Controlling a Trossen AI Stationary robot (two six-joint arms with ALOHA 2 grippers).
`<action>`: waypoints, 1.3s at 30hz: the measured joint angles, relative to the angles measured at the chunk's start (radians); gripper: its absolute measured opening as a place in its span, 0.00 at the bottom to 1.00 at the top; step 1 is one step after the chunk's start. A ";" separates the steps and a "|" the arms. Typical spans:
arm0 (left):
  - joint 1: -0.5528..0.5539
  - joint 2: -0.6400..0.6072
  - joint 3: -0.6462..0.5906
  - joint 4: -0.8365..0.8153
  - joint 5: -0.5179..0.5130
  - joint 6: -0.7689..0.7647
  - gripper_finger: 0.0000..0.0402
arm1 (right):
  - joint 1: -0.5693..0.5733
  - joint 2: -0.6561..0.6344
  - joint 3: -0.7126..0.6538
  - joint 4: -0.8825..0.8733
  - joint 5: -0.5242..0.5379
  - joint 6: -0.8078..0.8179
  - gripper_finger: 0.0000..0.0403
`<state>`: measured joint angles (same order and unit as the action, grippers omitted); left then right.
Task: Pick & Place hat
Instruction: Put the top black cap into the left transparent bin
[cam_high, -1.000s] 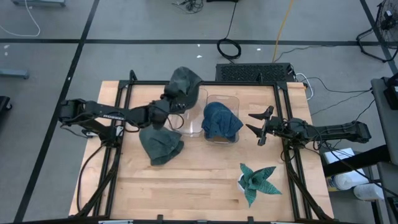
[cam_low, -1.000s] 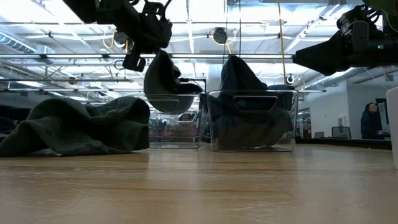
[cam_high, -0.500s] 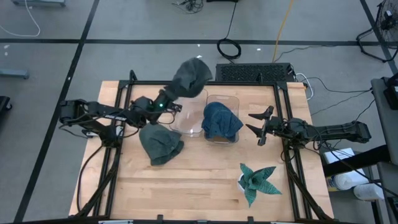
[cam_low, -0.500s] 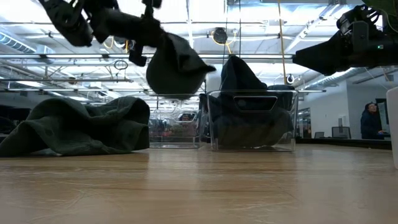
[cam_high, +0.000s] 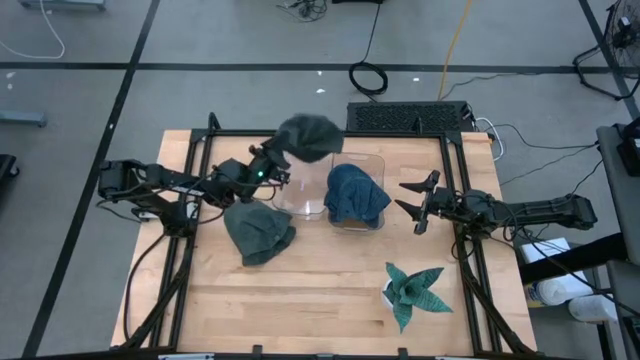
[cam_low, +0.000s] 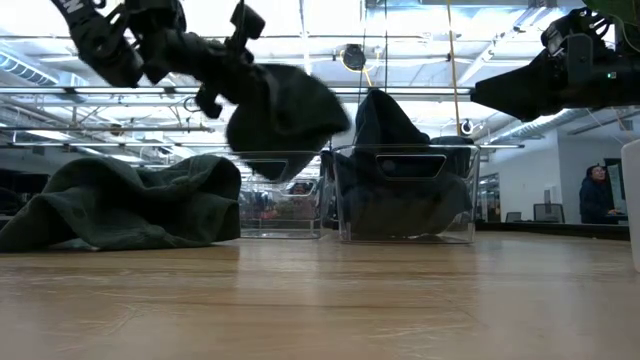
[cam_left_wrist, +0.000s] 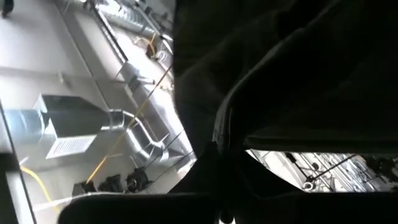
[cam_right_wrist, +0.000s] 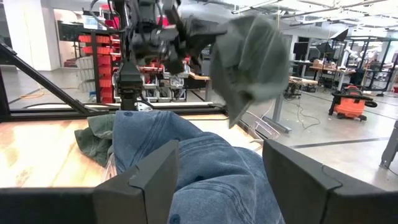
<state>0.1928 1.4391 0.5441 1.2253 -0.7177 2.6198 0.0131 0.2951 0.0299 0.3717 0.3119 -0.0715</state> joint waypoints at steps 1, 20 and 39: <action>-0.003 -0.001 -0.018 0.004 -0.008 0.004 0.02 | 0.000 0.000 0.000 0.000 0.000 0.000 0.55; -0.099 0.162 -0.088 0.120 -0.027 0.001 0.02 | 0.000 0.000 0.000 0.005 0.000 0.000 0.55; -0.144 0.217 -0.088 0.057 -0.071 -0.140 0.32 | 0.000 0.000 0.000 0.005 0.000 0.000 0.55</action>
<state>0.0487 1.6556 0.4566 1.2819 -0.7889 2.4801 0.0131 0.2951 0.0296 0.3763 0.3122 -0.0715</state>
